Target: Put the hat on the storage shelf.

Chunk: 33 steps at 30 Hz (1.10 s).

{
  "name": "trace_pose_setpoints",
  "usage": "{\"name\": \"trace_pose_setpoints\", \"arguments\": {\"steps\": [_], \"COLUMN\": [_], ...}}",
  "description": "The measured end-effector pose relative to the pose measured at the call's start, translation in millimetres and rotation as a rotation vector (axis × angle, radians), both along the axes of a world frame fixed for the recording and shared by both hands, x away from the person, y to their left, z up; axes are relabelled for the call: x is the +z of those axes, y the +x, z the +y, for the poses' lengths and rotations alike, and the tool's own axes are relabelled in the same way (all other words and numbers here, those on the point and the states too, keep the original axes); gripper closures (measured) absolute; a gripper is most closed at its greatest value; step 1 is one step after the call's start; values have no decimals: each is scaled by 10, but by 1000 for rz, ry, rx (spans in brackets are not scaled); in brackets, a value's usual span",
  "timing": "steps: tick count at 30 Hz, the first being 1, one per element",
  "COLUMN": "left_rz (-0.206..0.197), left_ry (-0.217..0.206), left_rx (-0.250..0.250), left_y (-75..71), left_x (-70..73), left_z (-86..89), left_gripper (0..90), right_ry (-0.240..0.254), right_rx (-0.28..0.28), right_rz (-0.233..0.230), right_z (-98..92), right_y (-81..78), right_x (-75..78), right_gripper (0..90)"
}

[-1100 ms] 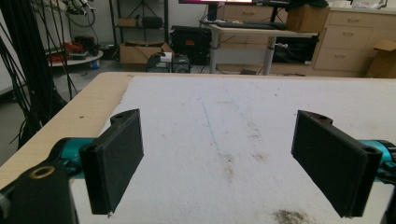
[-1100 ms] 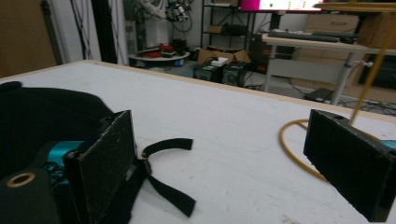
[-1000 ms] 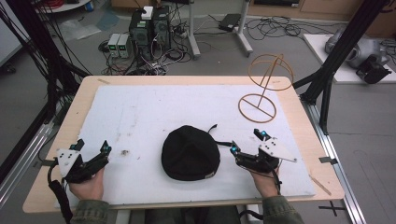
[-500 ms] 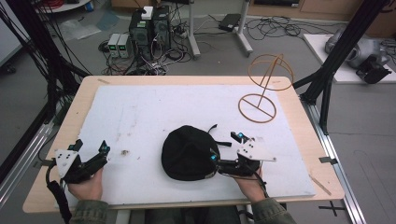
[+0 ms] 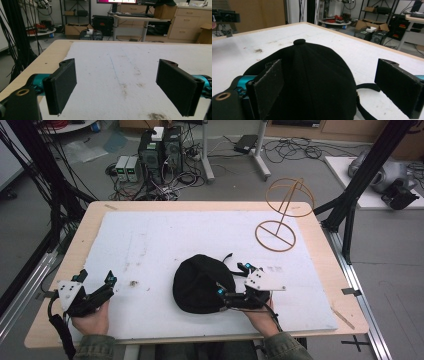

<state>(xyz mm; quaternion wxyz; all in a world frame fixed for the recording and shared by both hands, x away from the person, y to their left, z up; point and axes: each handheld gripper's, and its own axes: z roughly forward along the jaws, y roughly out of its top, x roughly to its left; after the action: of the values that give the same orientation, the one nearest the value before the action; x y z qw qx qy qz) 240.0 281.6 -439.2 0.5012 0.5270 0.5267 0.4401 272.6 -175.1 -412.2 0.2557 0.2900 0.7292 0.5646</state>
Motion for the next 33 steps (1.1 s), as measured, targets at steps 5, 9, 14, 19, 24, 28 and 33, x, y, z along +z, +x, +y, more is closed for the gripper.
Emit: {"name": "trace_pose_setpoints", "arguments": {"steps": [5,9,14,19,24,28,33], "left_rz": [-2,-1,3,4,4,6,3], "left_ry": [0,-1,-2,0,3,5,2], "left_rx": [2,1,0,-3,-5,-5,0], "left_y": [-3,-2,2,8,12,14,8], "left_x": [1,-1,-4,-7,-6,-7,-1], "left_z": [4,2,1,-1,-11,-11,-7], "left_gripper": [169,169,170,169,170,170,170], "right_ry": [-21,-40,-69,-110,-129,-130,-154], "right_rx": [23,32,55,70,79,69,72], "right_rz": [12,18,36,51,66,87,111], "right_z": [53,88,138,197,223,244,261], "right_y": [12,24,38,46,57,81,98], "right_x": [-21,-47,-89,-115,-127,-130,-140], "right_gripper": [82,82,83,149,182,268,524]}}
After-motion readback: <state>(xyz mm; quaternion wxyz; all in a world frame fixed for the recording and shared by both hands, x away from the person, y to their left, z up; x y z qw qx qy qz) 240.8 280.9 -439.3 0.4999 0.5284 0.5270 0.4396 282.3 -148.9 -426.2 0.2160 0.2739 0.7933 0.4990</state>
